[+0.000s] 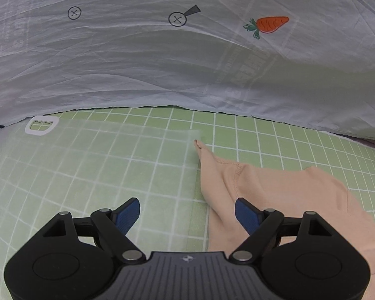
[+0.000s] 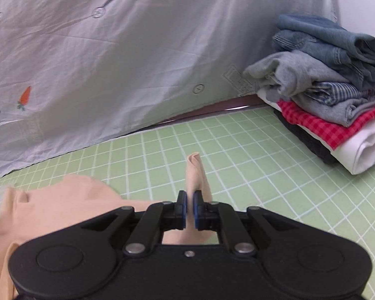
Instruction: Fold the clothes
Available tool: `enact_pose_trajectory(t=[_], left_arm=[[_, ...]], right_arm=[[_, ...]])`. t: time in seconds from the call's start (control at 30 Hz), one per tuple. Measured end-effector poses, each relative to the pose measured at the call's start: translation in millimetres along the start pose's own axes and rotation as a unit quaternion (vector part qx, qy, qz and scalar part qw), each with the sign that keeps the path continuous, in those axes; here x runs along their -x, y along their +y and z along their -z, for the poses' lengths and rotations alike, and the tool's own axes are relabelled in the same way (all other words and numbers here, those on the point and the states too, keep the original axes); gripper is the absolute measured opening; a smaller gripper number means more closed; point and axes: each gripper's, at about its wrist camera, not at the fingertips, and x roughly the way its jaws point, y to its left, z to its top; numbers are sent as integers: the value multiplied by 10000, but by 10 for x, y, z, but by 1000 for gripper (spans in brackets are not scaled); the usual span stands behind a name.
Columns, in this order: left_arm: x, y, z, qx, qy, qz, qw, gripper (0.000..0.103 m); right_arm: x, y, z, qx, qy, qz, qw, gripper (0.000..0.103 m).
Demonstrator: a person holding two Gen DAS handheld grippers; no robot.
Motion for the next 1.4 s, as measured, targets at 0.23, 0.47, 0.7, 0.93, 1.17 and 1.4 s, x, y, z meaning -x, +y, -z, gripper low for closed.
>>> enact_pose_trajectory(t=[0.23,0.47,0.7,0.93,1.17,1.4], left_arm=[[524,7,624,88,139,154,9997,84],[785,-211,1046,375,320,234,9985,84],[854,-886,1191,124,350,524,9979,84],[737,-1688,937,-222,451,927,9944,85],[562,-2477,743,-750,654,1357,9857,86],[373,-2897,939,-1138,1050,1621,9746,87]], right_arm=[[319,514,679,398,1041,-1020,9885,11],[700,298,815,700,946,-753,9902,74],[772,-507,792,376,743,183,9964,100],[550,-1188,720,-117,801,1092,9907,102],[113,-1605,698,-595,1178,1684,9768,102],[-42,-1688,663,-682,1260,1687,9752,102]])
